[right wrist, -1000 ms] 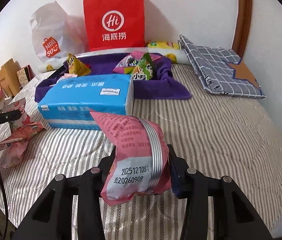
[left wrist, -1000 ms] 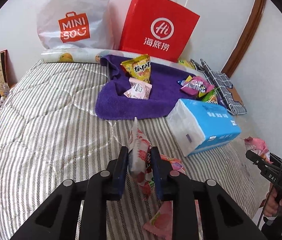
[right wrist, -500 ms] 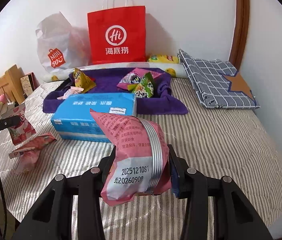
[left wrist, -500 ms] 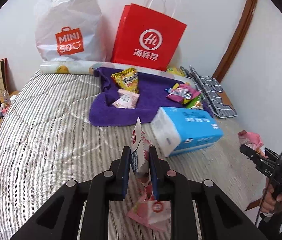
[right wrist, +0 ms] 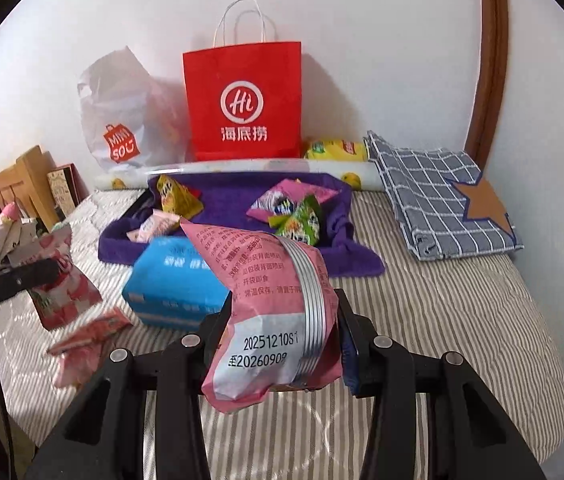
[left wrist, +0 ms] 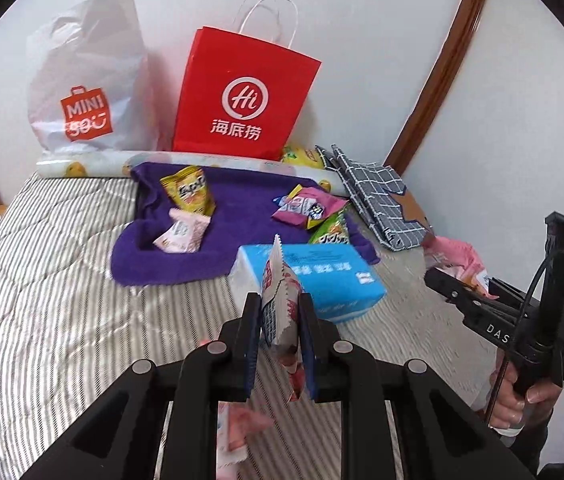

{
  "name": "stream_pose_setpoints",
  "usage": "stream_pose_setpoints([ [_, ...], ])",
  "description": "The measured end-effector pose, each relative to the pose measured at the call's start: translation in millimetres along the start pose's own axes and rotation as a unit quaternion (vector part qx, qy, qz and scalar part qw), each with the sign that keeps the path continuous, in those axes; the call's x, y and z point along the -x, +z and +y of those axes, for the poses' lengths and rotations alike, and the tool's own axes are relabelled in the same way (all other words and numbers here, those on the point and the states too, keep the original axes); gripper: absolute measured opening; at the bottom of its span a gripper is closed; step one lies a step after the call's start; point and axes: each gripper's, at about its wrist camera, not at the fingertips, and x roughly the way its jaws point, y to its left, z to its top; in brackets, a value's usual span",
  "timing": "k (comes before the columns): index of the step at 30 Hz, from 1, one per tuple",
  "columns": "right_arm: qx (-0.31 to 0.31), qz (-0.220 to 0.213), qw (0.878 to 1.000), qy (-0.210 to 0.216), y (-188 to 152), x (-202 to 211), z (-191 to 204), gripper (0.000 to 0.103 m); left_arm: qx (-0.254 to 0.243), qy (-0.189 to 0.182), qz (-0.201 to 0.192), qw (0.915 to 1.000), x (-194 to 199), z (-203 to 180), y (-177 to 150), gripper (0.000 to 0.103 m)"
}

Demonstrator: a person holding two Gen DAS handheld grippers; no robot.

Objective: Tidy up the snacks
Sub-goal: 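Carry both held bags over the purple towel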

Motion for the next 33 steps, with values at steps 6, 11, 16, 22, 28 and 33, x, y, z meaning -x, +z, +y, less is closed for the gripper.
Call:
stream_pose_setpoints([
  [6, -0.010, -0.017, 1.000, 0.012, 27.7, -8.6, -3.0, 0.043, 0.000, 0.001, -0.006, 1.0000, -12.0, -5.6, 23.4, 0.018],
  [11, -0.014, -0.021, 1.000, 0.013, 53.8, -24.5, -6.1, 0.043, -0.006, 0.024, -0.012, 0.9996, -26.0, -3.7, 48.2, 0.018],
  [16, -0.016, -0.027, 0.999, 0.010, 78.8, -40.4, -7.7, 0.043, -0.012, 0.043, -0.019, 0.9988, -38.9, 3.3, 73.7, 0.018],
  [22, -0.020, -0.030, 0.999, 0.017, 106.1, -62.2, -7.1, 0.043, -0.014, 0.045, -0.020, 0.9987, -54.4, 9.9, 102.1, 0.018],
  [28, -0.019, -0.027, 0.999, 0.026, 130.6, -86.8, 2.7, 0.043, -0.007, 0.034, -0.023, 0.9991, -75.9, 18.5, 126.5, 0.018],
  [33, -0.015, -0.017, 0.999, 0.038, 135.9, -115.8, 10.8, 0.043, 0.011, 0.023, -0.016, 0.9995, -101.8, 31.7, 128.2, 0.018],
])
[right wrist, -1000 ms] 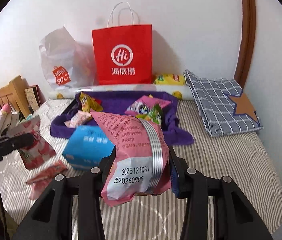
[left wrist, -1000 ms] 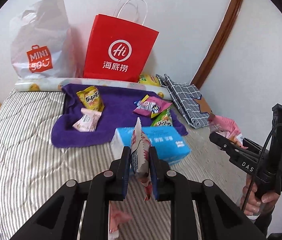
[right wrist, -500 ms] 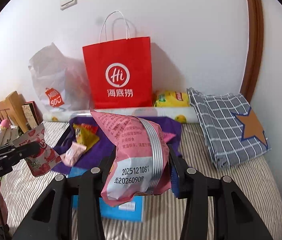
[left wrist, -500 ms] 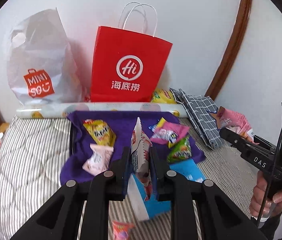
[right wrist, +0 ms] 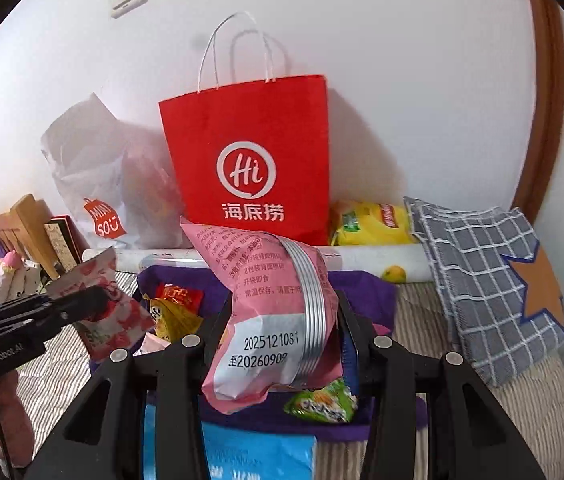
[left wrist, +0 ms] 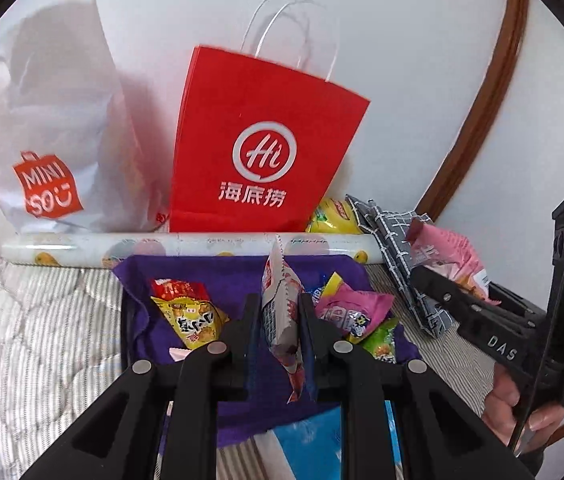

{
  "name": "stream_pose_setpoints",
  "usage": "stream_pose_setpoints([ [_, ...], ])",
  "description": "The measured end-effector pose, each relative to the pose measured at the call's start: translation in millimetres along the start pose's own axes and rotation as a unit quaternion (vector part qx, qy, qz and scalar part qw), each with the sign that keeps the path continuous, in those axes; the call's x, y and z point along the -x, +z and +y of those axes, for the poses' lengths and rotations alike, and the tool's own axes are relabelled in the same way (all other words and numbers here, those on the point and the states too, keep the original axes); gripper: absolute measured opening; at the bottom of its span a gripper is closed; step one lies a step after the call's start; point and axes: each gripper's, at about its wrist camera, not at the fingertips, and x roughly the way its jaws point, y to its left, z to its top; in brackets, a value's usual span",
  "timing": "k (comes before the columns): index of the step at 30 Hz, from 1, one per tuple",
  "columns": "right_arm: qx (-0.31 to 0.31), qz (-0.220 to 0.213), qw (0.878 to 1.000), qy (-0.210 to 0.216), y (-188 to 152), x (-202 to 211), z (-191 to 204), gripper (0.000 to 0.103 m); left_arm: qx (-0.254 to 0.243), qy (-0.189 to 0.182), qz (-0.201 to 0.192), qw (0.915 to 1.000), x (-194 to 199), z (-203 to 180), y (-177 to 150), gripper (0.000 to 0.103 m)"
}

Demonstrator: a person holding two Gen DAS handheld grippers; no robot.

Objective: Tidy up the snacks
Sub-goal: 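Carry both held bags over the purple towel, then lower the pink banded bag and strawberry bag onto the purple towel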

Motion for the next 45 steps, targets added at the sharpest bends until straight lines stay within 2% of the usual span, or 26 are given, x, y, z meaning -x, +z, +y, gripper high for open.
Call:
stream_pose_setpoints([
  [7, -0.013, 0.065, 0.998, 0.016, -27.1, -51.1, -7.6, 0.043, 0.026, 0.005, 0.026, 0.9993, -29.6, 22.6, -18.9, 0.018],
  [16, -0.016, 0.096, 0.995, 0.024, -46.9, -70.8, -9.6, 0.043, 0.046, 0.008, 0.043, 0.9980, -39.0, 34.2, -27.9, 0.018],
  [21, -0.005, 0.096, 0.995, 0.034, -50.6, -71.7, -2.4, 0.043, 0.057, 0.010, 0.041, 0.9975, -38.5, 37.6, -30.4, 0.018],
  [27, -0.003, 0.114, 0.993, 0.022, -52.3, -78.7, -0.3, 0.044, 0.057, 0.016, 0.050, 0.9970, -45.9, 37.6, -34.0, 0.018],
  [34, -0.009, 0.111, 0.994, 0.020, -50.7, -76.7, -3.1, 0.061, 0.055, 0.015, 0.058, 0.9967, -51.6, 36.0, -36.9, 0.018],
  [39, -0.005, 0.101, 0.995, 0.023, -48.3, -71.7, -2.2, 0.061, 0.058, 0.012, 0.059, 0.9965, -51.9, 38.4, -37.4, 0.018],
  [45, -0.003, 0.083, 0.996, 0.028, -44.5, -62.6, -2.4, 0.068, 0.068, 0.005, 0.070, 0.9952, -57.1, 43.0, -40.3, 0.018],
])
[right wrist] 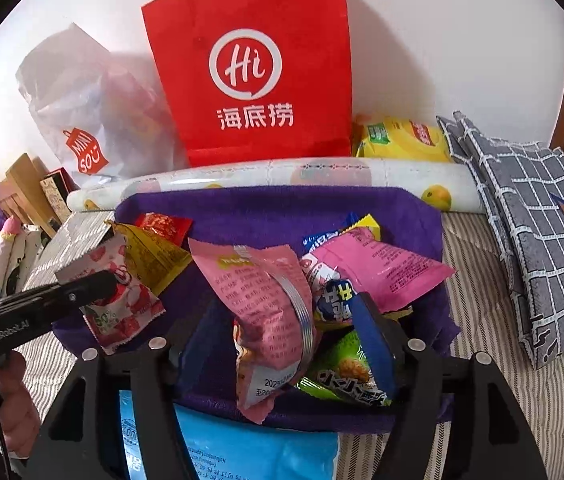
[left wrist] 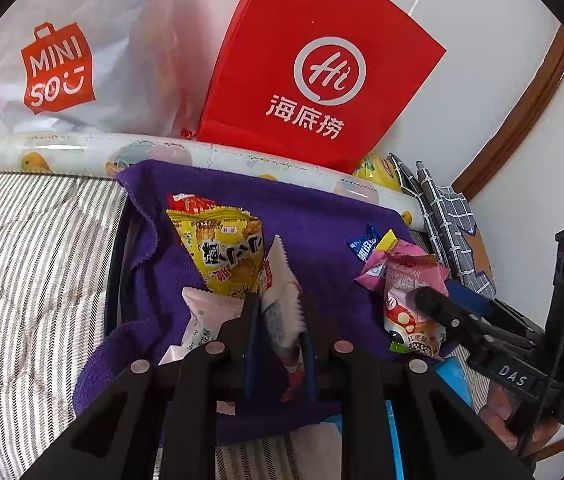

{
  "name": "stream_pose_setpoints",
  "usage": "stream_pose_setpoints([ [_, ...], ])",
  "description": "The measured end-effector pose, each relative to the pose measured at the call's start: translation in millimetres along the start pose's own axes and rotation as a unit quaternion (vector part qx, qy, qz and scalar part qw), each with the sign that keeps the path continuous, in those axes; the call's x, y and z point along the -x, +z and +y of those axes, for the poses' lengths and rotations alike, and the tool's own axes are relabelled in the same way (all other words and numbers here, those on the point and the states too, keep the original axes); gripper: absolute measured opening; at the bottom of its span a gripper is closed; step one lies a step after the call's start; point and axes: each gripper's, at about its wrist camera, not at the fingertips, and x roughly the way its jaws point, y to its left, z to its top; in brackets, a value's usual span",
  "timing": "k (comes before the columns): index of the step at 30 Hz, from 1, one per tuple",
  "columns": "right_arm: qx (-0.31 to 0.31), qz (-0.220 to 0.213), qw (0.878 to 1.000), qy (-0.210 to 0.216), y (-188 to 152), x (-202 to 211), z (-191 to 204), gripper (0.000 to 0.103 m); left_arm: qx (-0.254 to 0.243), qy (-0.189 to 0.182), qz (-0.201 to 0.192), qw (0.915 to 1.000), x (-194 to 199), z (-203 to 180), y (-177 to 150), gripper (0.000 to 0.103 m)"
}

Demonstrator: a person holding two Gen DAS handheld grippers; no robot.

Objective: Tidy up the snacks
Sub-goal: 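Lower the pink banded bag and strawberry bag onto the purple towel, then open both tools to release the bags on the towel, then withdraw both tools from the towel toward the loose packets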

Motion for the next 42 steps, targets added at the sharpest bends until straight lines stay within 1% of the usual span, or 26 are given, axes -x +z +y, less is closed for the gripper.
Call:
stream_pose_setpoints([
  [6, -0.006, -0.009, 1.000, 0.006, 1.4, 4.9, -1.2, 0.068, 0.005, 0.009, -0.004, 0.9999, 0.3, 2.5, 0.3, 0.019],
  [9, -0.009, -0.012, 1.000, 0.007, 1.5, 6.4, -2.0, 0.068, 0.014, 0.021, -0.012, 0.9996, 3.5, 6.3, 3.1, 0.027],
  [11, -0.012, -0.014, 1.000, 0.008, 1.8, 7.4, -3.1, 0.068, 0.019, 0.026, -0.020, 0.9993, 7.3, 9.0, 4.8, 0.041],
  [13, -0.013, -0.018, 1.000, 0.007, 1.6, 9.2, -3.9, 0.068, 0.022, 0.025, -0.029, 0.9990, 11.3, 10.7, 6.2, 0.048],
  [15, -0.013, -0.027, 1.000, 0.002, 1.6, 12.6, -3.3, 0.068, 0.024, 0.023, -0.037, 0.9988, 15.0, 11.5, 7.5, 0.049],
  [17, -0.008, -0.035, 0.999, -0.008, 1.7, 15.7, -1.6, 0.068, 0.026, 0.020, -0.043, 0.9986, 19.6, 12.0, 8.3, 0.055],
  [19, 0.001, -0.043, 0.999, -0.019, 1.1, 19.2, 1.1, 0.068, 0.026, 0.018, -0.048, 0.9983, 22.5, 12.2, 8.9, 0.056],
  [26, 0.002, -0.079, 0.996, -0.027, -0.5, 31.4, 0.8, 0.068, 0.020, 0.025, -0.059, 0.9978, 26.7, 9.8, 10.7, 0.056],
  [30, -0.012, -0.097, 0.995, -0.023, 0.7, 42.8, -3.8, 0.068, 0.020, 0.024, -0.065, 0.9974, 30.9, 10.2, 11.3, 0.056],
  [32, -0.018, -0.096, 0.995, -0.021, 0.7, 48.9, -4.9, 0.068, 0.020, 0.024, -0.069, 0.9971, 32.9, 9.7, 11.4, 0.056],
  [34, -0.032, -0.098, 0.994, -0.026, -2.3, 59.0, -8.0, 0.068, 0.018, 0.027, -0.074, 0.9968, 34.8, 8.3, 10.8, 0.056],
  [37, -0.050, -0.111, 0.991, -0.047, -9.0, 78.1, -9.3, 0.068, 0.011, 0.026, -0.075, 0.9968, 37.1, 5.4, 10.6, 0.056],
  [39, -0.046, -0.104, 0.992, -0.056, -12.9, 89.7, -5.9, 0.068, 0.004, 0.022, -0.077, 0.9968, 39.9, 2.5, 10.3, 0.056],
  [42, -0.038, -0.065, 0.995, -0.063, -22.6, 102.3, 5.2, 0.068, -0.006, 0.020, -0.074, 0.9970, 46.3, -4.2, 11.2, 0.056],
])
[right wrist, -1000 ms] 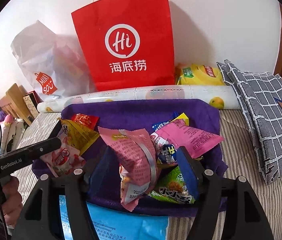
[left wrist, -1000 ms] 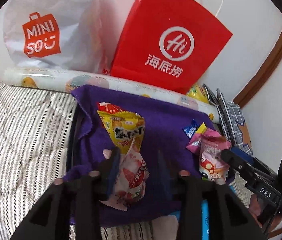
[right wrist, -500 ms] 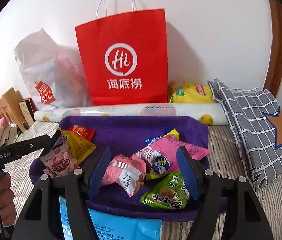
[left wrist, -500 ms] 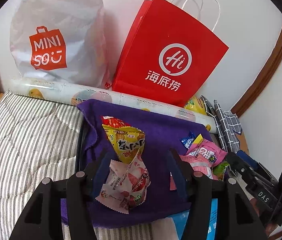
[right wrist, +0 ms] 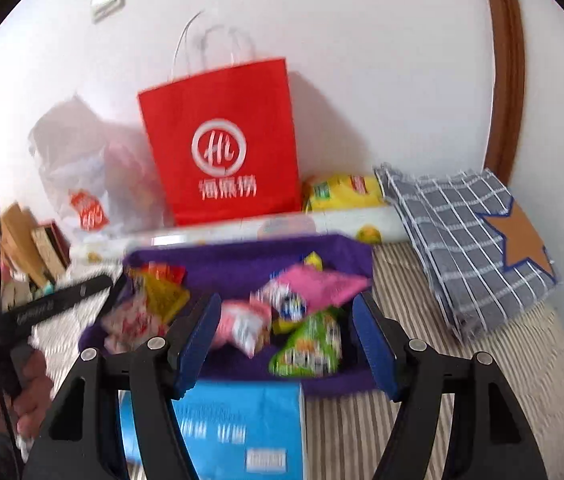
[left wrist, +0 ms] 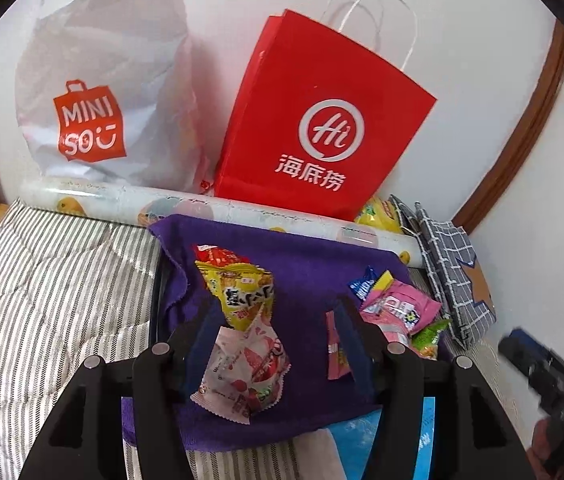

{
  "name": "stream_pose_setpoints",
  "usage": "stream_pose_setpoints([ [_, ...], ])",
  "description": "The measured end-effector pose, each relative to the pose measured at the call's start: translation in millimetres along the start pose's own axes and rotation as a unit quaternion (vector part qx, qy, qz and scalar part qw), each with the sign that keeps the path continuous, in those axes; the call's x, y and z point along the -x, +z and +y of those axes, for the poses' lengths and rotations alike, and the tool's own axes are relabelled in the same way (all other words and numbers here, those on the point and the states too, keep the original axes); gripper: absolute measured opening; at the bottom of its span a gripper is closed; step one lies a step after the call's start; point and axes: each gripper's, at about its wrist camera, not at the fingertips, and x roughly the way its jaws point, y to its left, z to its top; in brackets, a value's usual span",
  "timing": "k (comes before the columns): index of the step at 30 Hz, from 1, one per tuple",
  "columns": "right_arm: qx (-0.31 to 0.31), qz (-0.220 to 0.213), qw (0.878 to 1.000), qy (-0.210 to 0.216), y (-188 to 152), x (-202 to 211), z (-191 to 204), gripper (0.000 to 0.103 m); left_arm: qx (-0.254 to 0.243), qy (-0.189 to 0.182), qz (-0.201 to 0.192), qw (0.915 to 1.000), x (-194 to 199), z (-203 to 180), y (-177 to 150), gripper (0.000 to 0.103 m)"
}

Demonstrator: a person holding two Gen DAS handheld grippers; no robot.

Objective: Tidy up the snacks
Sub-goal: 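Withdraw both tools from the towel toward the loose packets, then lower the right tool onto the pink lollipop packet and close it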

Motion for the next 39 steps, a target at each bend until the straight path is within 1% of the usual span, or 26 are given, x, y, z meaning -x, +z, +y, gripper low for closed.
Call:
stream_pose_setpoints([
  [5, 0.000, 0.039, 0.999, 0.015, -28.2, 24.6, 17.1, 0.068, -0.018, -0.011, -0.004, 0.9998, 23.5, -7.4, 0.8, 0.057],
  [7, 0.010, 0.046, 0.999, 0.010, -38.2, 33.5, 27.1, 0.068, -0.019, -0.005, -0.003, 0.9998, 35.7, -2.1, -7.1, 0.061],
  [9, 0.022, 0.047, 0.999, 0.001, -48.1, 42.7, 39.7, 0.068, -0.021, -0.002, 0.006, 0.9998, 44.5, 5.7, -16.0, 0.062],
  [13, 0.026, 0.049, 0.998, 0.015, -62.3, 52.0, 64.1, 0.068, -0.031, 0.025, 0.027, 0.9988, 65.3, 25.8, -37.8, 0.063],
  [16, 0.032, 0.064, 0.997, 0.035, -74.0, 50.4, 85.8, 0.068, -0.031, 0.038, 0.030, 0.9983, 82.9, 42.4, -51.7, 0.064],
  [20, 0.057, 0.077, 0.995, 0.034, -86.2, 44.0, 113.1, 0.067, -0.020, 0.042, 0.034, 0.9983, 99.5, 61.2, -63.0, 0.064],
  [22, 0.064, 0.086, 0.993, 0.041, -92.6, 39.2, 125.0, 0.065, -0.025, 0.060, 0.036, 0.9972, 106.3, 69.2, -69.1, 0.064],
  [25, 0.076, 0.105, 0.991, 0.045, -99.7, 28.4, 140.2, 0.064, -0.027, 0.073, 0.037, 0.9963, 111.6, 79.2, -75.7, 0.064],
  [29, 0.089, 0.128, 0.987, 0.044, -107.4, 16.5, 154.2, 0.061, -0.017, 0.076, 0.045, 0.9959, 110.3, 90.4, -81.4, 0.064],
  [34, 0.094, 0.157, 0.982, 0.044, -113.0, 5.8, 162.2, 0.057, -0.011, 0.077, 0.057, 0.9953, 103.8, 96.5, -87.3, 0.064],
  [39, 0.107, 0.174, 0.978, 0.044, -120.2, -0.9, 172.1, 0.057, -0.005, 0.076, 0.063, 0.9951, 100.3, 99.2, -89.8, 0.064],
])
